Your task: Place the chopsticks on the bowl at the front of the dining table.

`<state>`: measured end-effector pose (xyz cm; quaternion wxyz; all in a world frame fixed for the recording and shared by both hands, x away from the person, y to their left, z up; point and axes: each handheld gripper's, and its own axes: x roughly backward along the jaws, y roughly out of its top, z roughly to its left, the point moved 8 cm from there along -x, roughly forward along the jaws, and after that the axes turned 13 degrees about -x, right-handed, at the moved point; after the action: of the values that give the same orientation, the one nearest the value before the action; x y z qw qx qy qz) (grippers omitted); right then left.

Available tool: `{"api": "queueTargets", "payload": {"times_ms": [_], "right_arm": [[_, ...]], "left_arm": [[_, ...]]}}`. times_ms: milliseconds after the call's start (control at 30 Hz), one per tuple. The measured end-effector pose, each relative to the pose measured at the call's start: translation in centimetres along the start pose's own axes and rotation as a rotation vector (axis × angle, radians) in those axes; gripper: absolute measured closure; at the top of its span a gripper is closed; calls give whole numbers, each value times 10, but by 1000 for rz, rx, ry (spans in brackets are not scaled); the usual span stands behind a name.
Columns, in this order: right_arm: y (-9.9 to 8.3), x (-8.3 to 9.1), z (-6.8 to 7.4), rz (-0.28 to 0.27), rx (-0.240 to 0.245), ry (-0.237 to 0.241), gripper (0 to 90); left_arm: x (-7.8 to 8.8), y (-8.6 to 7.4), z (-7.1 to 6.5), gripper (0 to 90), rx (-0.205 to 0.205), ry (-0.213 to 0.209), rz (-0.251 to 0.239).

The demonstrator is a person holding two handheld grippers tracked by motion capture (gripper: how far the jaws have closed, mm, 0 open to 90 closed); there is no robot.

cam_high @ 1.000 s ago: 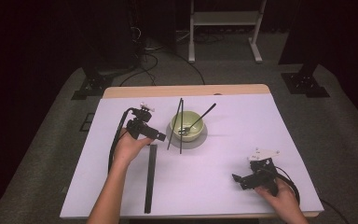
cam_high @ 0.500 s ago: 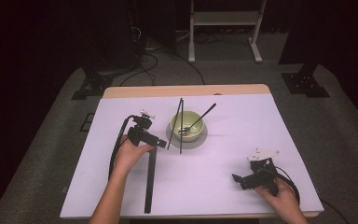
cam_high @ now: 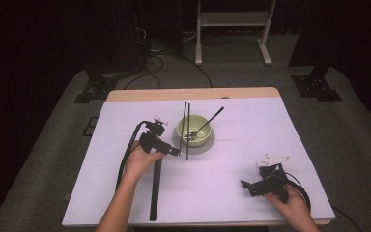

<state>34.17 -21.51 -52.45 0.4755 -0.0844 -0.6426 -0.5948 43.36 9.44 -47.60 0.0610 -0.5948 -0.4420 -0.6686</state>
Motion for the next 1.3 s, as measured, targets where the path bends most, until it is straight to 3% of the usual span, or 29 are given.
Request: {"api": "queueTargets", "payload": {"times_ms": [500,700,833,1067,1300], "right_arm": [[0,0,0,-1,0,0,0],[0,0,0,-1,-1,0,0],[0,0,0,0,-1,0,0],[0,0,0,0,0,0,0],[0,0,0,-1,-1,0,0]], "left_arm": [[-4,5,-11,0,-36,-15,12],[12,9,-5,0,-27,-5,-15],[24,22,-1,0,-17,5,-54],[25,53,12,0,-15,27,-57],[24,91,32,0,14,36,-79]]}}
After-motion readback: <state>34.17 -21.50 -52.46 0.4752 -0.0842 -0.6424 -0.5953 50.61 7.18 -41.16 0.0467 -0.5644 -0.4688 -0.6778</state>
